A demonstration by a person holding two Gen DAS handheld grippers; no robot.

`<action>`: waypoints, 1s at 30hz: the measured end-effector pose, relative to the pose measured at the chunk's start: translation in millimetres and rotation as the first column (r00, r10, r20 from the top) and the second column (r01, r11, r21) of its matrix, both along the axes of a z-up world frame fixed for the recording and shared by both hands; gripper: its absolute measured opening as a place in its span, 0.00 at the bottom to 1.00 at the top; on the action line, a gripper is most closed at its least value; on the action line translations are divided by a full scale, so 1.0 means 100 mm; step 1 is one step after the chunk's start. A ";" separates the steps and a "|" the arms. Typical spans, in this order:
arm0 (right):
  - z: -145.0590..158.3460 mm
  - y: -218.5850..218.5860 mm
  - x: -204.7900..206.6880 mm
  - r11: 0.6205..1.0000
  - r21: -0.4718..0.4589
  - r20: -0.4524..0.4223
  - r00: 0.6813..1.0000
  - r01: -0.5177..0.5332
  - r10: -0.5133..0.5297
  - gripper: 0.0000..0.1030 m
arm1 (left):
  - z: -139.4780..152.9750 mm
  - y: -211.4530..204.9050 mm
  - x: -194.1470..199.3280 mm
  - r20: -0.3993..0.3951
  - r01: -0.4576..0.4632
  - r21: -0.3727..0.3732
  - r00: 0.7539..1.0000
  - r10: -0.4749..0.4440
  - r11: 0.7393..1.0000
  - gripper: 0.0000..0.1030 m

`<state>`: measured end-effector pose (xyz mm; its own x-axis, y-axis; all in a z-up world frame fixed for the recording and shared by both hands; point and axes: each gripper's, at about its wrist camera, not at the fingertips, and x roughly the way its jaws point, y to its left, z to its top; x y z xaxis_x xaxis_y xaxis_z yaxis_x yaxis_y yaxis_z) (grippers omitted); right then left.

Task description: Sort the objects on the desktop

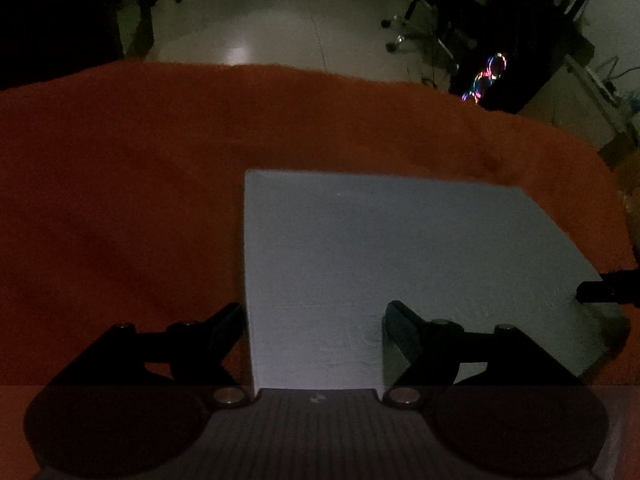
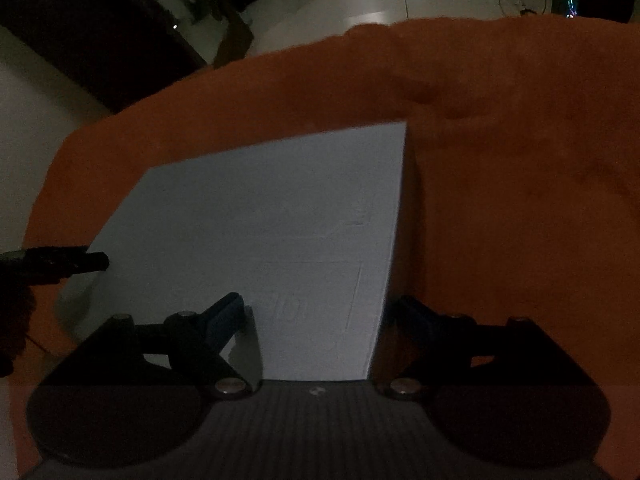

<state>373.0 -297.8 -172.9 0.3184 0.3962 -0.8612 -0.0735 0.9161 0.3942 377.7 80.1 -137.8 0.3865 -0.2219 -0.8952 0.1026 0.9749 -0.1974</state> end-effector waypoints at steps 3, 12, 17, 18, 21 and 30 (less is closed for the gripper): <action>0.12 -0.02 -0.19 1.000 0.012 0.021 1.000 0.005 -0.005 0.84 | 0.11 0.02 -0.04 0.018 -0.009 -0.002 1.000 0.009 1.000 0.72; 0.33 -0.11 -0.36 1.000 0.018 0.058 0.998 0.012 -0.013 0.84 | 0.37 -0.06 -0.27 0.058 -0.003 0.008 0.998 0.002 1.000 0.72; 0.35 -0.06 -0.46 1.000 0.021 0.070 0.997 0.013 -0.015 0.84 | 0.51 -0.10 -0.46 0.080 0.002 0.015 0.997 -0.003 1.000 0.72; 0.37 -0.05 -0.51 1.000 0.021 0.072 0.997 0.013 -0.015 0.84 | 0.54 -0.11 -0.49 0.084 0.002 0.016 0.996 -0.004 1.000 0.72; 0.46 -0.03 -0.67 1.000 0.012 0.079 0.997 0.010 -0.011 0.84 | 0.61 -0.14 -0.62 0.089 0.006 0.018 0.996 -0.007 1.000 0.72; 0.57 0.08 -1.24 1.000 -0.019 0.073 0.997 -0.014 0.015 0.84 | 0.72 -0.21 -1.22 0.082 0.038 0.032 0.996 -0.041 0.999 0.72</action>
<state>248.8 -290.2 -116.1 0.3751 0.3851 -0.8432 -0.1151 0.9219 0.3699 255.8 59.2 -65.8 0.4510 -0.2113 -0.8671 0.1556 0.9753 -0.1567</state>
